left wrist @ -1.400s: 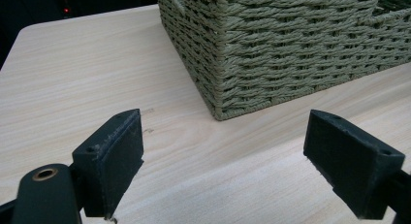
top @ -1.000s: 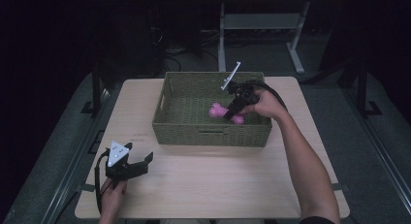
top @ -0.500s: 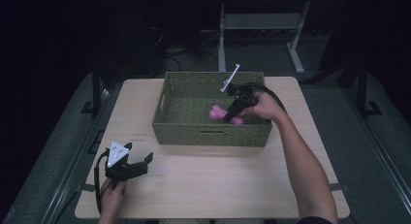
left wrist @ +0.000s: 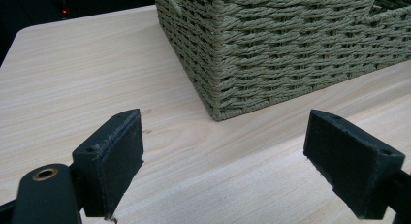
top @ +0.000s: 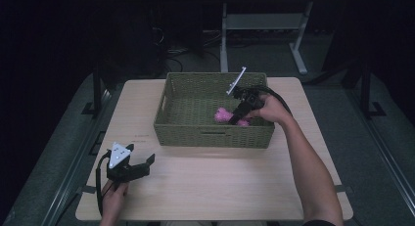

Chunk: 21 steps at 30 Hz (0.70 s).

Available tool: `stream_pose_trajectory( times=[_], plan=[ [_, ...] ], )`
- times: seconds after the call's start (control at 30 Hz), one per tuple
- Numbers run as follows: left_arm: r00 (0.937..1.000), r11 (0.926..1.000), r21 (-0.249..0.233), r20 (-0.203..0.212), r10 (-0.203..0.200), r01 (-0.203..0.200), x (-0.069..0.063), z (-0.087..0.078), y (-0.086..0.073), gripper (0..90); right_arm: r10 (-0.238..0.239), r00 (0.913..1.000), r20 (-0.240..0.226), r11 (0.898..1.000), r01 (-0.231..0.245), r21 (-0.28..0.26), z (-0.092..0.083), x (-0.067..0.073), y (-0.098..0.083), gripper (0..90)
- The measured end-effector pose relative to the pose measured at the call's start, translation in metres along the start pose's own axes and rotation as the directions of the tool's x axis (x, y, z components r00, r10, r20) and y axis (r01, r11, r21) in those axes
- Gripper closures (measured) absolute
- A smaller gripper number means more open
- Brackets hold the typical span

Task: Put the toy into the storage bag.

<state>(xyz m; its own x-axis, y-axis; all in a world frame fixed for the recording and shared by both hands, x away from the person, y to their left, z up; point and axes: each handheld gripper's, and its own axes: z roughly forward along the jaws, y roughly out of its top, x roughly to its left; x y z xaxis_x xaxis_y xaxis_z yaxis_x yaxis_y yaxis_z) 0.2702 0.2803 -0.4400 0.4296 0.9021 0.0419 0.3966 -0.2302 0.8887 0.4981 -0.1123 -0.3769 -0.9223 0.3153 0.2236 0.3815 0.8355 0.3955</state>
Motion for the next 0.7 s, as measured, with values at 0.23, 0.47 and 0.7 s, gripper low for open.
stream_pose_trajectory(
  times=[0.23,0.47,0.7],
  plan=[
    [1.0000,1.0000,0.000,0.001,0.001,-0.001,-0.0003,0.0001,-0.0001,13.8,0.000,1.0000,0.001,1.000,0.000,0.007,0.0047,-0.0009,0.0018,57.7],
    [1.0000,1.0000,0.001,0.001,0.002,-0.002,-0.0001,0.0001,-0.0001,13.9,0.008,1.0000,0.001,1.000,-0.008,0.010,0.0064,-0.0012,0.0022,57.3],
    [1.0000,1.0000,-0.001,0.002,0.002,-0.002,-0.0001,-0.0001,-0.0001,13.9,0.032,0.9994,-0.014,0.999,-0.032,-0.019,0.0030,-0.0018,0.0030,53.0]
  ],
)
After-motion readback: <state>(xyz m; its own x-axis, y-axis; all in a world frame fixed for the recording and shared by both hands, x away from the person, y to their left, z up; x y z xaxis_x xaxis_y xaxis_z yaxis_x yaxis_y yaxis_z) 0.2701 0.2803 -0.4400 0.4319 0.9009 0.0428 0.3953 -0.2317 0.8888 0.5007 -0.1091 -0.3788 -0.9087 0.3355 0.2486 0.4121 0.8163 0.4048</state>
